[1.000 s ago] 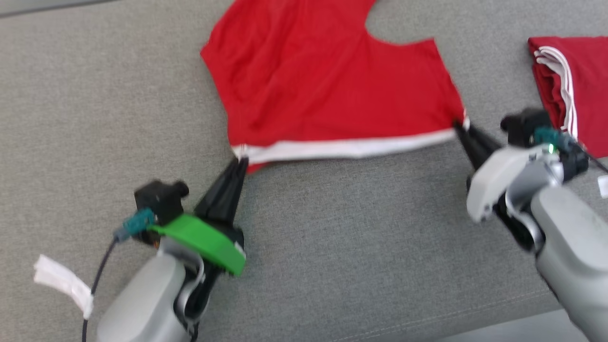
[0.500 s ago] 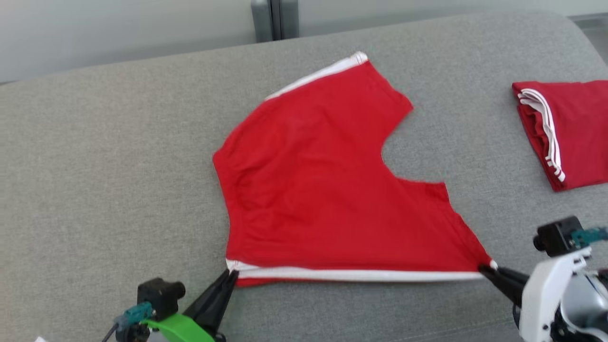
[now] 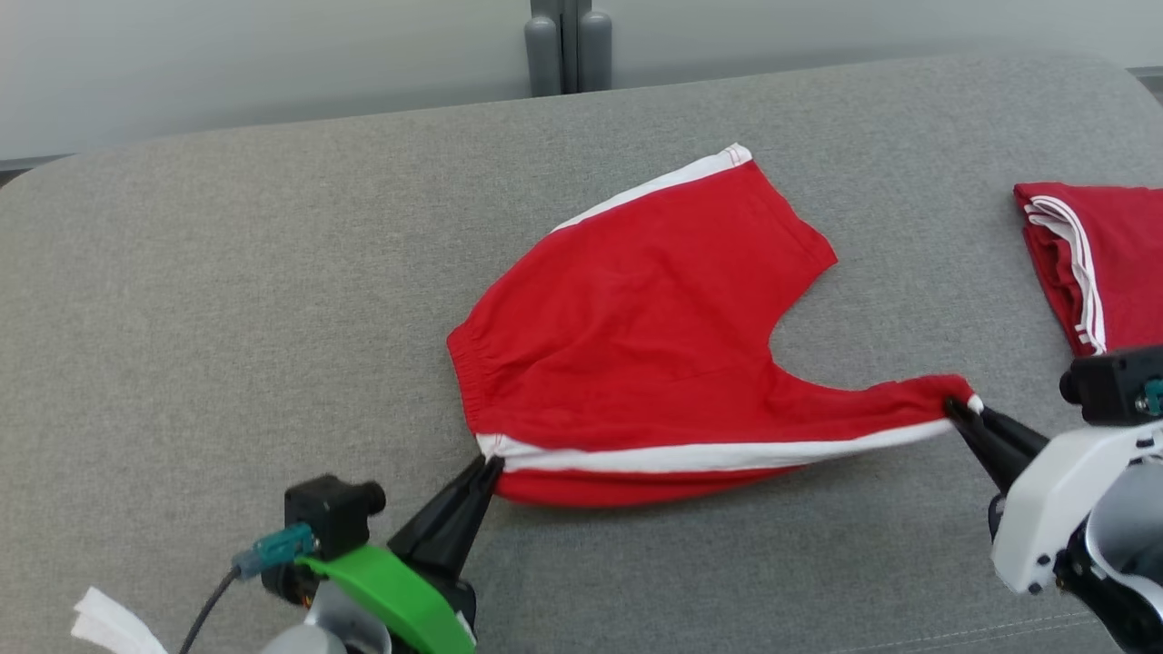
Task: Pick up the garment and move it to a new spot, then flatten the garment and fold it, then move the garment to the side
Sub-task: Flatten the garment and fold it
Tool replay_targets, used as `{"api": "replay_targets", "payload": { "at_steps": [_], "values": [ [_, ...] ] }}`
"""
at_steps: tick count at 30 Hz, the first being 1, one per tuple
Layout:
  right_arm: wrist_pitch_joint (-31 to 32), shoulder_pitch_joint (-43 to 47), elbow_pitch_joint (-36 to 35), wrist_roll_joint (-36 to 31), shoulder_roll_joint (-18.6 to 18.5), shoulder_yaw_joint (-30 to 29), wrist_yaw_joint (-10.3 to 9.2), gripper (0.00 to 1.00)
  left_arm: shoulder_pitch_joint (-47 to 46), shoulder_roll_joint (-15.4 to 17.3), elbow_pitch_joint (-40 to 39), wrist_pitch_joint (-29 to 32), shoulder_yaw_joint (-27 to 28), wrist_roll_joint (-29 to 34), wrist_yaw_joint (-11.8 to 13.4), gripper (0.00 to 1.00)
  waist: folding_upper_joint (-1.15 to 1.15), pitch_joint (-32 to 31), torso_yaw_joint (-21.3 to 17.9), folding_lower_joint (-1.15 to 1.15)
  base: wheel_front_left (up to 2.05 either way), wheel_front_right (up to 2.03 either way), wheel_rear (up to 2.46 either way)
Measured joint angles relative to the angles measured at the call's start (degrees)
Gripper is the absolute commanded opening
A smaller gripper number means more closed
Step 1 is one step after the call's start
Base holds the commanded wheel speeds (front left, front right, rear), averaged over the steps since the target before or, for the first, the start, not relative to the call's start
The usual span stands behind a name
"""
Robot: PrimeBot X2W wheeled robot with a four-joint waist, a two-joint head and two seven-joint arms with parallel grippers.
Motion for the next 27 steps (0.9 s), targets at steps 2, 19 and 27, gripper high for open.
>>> {"api": "replay_targets", "payload": {
  "at_steps": [2, 19, 27],
  "values": [
    [-1.75, -3.95, 2.18, -1.56, 0.13, 0.66, 0.00, 0.00, -3.26, -1.21, 1.55, 0.49, 0.54, 0.13, 0.00, 0.00, 0.00, 0.35, 0.49, 0.00, 0.00, 0.00, 0.00],
    [-18.12, -36.13, 33.88, -9.48, 3.02, 7.43, 0.00, 0.00, -23.05, -11.95, 21.41, 2.23, 2.33, -0.86, 0.24, 0.00, 0.00, 7.82, 4.64, 0.00, 0.00, 0.00, 0.00],
    [-23.16, -47.13, 46.55, -10.63, 3.53, 10.59, 0.00, 0.00, -28.72, -15.17, 27.51, 0.65, 2.98, -0.30, 1.46, 0.00, 0.00, 12.11, 6.93, 0.00, 0.00, 0.00, 0.00]
  ]
}}
